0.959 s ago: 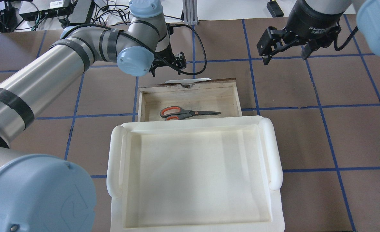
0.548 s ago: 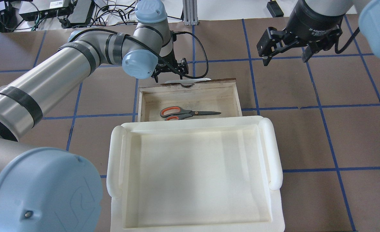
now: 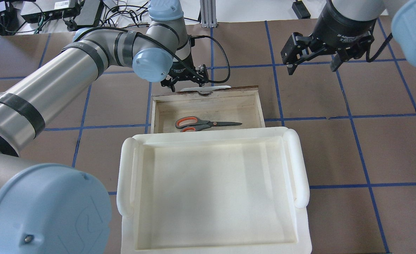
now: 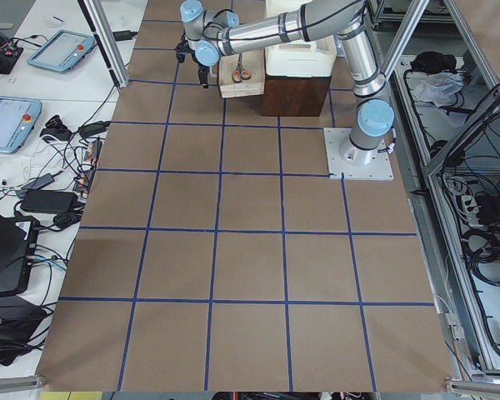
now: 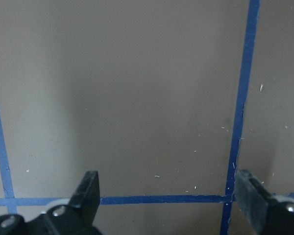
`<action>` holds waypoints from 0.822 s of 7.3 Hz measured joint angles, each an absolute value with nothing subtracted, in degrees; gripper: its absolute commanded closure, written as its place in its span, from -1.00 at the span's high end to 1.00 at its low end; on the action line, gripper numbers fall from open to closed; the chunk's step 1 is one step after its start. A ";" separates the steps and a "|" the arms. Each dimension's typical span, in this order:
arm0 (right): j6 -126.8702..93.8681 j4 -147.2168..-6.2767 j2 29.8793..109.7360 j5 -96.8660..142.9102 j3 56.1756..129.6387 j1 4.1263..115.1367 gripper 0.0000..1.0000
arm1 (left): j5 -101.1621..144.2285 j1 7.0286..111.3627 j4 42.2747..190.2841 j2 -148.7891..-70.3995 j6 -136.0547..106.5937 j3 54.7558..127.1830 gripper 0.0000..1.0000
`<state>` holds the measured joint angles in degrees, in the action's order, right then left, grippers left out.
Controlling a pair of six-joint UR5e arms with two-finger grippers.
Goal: Put scissors in drawer and close it
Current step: 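Move the left gripper over the drawer's white handle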
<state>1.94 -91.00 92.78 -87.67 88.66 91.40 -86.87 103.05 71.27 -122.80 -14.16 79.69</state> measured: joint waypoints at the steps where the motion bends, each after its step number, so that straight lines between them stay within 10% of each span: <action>1: 1.94 -91.02 92.80 -87.71 88.70 91.41 1.00 | -86.74 103.03 73.03 -122.73 -14.21 79.01 1.00; 6: 1.93 -90.97 92.78 -87.68 88.77 91.41 1.00 | -85.27 102.99 76.86 -121.73 -15.04 78.51 1.00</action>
